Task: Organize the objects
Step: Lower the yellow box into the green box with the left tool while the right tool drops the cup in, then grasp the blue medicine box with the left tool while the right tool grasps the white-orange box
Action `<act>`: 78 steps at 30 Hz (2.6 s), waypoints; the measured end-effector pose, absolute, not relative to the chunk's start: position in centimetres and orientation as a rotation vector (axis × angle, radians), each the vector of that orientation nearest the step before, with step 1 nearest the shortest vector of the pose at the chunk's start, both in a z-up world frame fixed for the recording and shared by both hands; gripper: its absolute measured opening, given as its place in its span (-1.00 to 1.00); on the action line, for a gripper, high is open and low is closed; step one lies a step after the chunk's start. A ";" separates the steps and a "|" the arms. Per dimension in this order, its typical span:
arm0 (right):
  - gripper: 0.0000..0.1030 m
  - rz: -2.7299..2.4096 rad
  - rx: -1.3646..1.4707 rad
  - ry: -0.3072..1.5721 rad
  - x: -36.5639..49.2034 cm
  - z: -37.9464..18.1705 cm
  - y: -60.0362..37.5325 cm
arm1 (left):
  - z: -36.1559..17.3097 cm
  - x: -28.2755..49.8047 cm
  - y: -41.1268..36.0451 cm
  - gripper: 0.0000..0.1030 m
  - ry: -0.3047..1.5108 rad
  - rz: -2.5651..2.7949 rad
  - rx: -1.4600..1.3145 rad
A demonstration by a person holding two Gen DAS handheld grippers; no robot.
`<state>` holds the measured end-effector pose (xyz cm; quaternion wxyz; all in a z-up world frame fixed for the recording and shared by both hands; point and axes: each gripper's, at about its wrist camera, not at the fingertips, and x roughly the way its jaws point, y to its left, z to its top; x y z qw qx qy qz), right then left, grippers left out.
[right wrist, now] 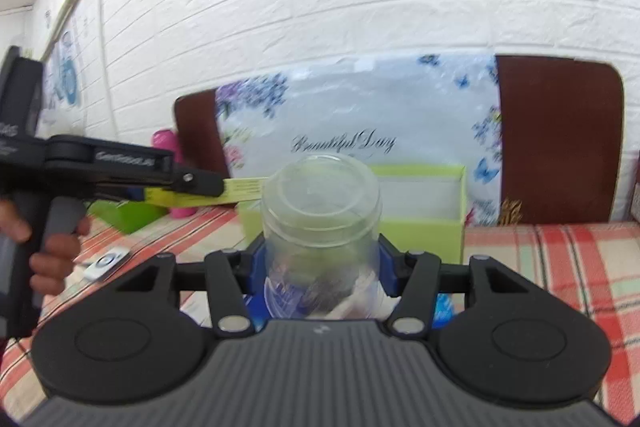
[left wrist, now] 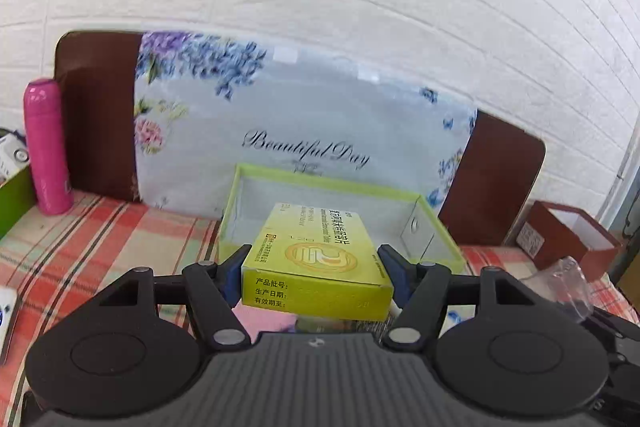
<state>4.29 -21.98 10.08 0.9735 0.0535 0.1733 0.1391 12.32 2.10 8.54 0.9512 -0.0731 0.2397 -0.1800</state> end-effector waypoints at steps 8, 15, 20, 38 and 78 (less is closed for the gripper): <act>0.01 0.150 0.160 0.370 14.1 9.4 -24.0 | 8.2 18.5 -1.1 0.36 0.463 -0.323 -0.150; 0.02 0.088 0.129 0.451 21.6 6.7 -23.3 | 5.3 23.6 -2.0 0.36 0.508 -0.294 -0.142; 0.57 0.086 0.097 0.549 24.9 4.7 -22.3 | 3.4 25.4 -2.0 0.73 0.559 -0.279 -0.159; 1.00 0.011 0.094 0.303 4.3 9.8 -25.8 | 3.8 9.3 -0.4 0.73 0.553 -0.222 -0.090; 1.00 -0.166 0.080 0.634 -2.9 1.4 -25.2 | -1.5 6.5 1.2 0.55 0.622 -0.092 -0.018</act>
